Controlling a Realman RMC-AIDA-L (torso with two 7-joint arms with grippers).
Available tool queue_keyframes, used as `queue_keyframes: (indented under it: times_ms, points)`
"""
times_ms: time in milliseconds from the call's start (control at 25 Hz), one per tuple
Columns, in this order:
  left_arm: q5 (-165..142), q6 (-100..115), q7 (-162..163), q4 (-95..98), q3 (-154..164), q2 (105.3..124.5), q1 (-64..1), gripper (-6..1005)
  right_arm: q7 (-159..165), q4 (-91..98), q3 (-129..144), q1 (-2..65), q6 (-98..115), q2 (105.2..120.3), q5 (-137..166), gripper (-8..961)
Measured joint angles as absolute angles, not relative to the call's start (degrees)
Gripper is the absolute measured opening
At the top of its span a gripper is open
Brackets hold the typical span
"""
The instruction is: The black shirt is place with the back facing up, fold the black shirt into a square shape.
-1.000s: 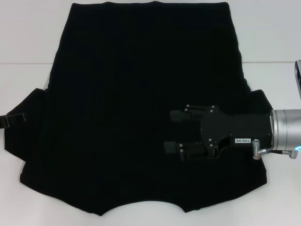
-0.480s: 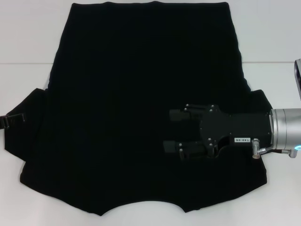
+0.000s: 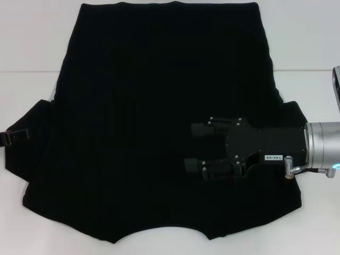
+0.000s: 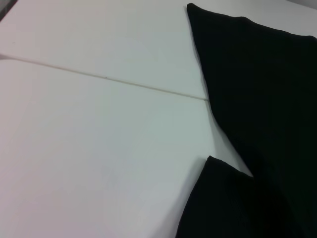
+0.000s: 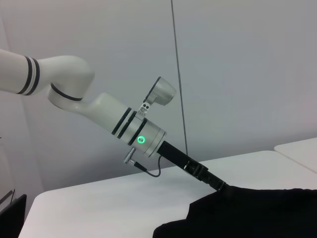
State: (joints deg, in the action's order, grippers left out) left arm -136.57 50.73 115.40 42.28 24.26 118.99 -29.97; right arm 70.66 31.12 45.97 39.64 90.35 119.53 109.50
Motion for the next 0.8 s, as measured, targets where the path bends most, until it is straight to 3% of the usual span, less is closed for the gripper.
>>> queue_keyframes:
  times_ms: [800]
  points:
    - [-136.58,52.38,115.72,42.68,26.36,119.36,-30.0,832,70.72,31.12,45.97,39.41,90.35,119.53,109.51,824]
